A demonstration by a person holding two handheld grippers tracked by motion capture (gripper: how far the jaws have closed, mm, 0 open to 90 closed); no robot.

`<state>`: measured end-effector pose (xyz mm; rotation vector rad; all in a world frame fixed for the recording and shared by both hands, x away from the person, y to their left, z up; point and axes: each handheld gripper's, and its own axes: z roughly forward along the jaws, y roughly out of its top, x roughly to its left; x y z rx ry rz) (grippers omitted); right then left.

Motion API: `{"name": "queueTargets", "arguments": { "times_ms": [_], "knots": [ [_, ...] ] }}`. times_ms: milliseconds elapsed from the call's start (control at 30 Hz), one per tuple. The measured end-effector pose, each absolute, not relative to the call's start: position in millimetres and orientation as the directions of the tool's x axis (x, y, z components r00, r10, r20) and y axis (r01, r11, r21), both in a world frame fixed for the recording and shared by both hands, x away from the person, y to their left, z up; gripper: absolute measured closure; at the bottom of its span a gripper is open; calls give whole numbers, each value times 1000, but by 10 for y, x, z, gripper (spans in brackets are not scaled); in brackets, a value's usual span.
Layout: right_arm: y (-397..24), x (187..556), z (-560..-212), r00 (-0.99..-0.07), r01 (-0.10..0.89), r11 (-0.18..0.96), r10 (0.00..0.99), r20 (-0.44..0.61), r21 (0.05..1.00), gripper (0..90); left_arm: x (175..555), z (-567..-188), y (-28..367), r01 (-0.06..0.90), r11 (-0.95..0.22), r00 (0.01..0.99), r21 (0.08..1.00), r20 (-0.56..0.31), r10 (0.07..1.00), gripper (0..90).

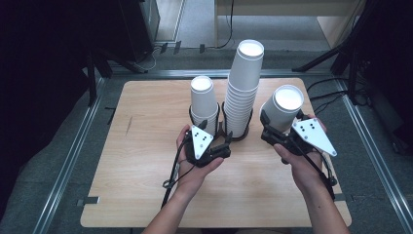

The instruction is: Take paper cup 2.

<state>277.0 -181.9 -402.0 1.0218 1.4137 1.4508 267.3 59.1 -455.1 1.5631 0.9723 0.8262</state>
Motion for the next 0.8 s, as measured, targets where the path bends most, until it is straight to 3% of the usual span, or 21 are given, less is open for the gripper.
{"name": "queueTargets", "arguments": {
  "times_ms": [800],
  "knots": [
    [-1705,2519,-4636,-301,6,147,944,-139,989,128,2359,-4691,809,207,-127,455,970,20,890,158]
  ]
}}
